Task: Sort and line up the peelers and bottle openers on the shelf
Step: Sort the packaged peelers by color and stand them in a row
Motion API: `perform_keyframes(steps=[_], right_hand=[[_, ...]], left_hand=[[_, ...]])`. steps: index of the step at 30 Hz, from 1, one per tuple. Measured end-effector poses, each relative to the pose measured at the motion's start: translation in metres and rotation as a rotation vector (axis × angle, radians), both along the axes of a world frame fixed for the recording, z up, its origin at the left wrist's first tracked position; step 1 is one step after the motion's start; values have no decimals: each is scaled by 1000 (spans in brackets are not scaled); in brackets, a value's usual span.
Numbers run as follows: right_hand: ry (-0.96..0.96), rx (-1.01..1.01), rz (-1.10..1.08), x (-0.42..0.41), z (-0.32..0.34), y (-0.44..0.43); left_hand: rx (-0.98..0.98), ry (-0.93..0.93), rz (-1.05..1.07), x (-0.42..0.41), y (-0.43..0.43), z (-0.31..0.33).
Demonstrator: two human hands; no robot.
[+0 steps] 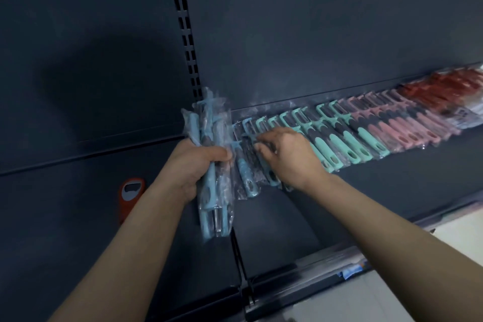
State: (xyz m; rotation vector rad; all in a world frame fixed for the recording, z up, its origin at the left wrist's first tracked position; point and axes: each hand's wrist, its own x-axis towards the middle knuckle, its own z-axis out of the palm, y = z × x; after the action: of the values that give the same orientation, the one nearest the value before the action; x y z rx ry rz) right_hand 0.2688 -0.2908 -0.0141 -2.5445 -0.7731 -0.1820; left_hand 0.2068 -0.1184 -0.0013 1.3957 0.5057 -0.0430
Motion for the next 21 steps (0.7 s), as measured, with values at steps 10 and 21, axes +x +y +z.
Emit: perform_keyframes(steps=[10,21], right_hand=[[749,645,0,-15,15,25],[1038,745,-2,-6,19,29]], left_hand=[[-74,-53,-195,4,-14,-2],[-177,-33,-175,-2,-6,-4]])
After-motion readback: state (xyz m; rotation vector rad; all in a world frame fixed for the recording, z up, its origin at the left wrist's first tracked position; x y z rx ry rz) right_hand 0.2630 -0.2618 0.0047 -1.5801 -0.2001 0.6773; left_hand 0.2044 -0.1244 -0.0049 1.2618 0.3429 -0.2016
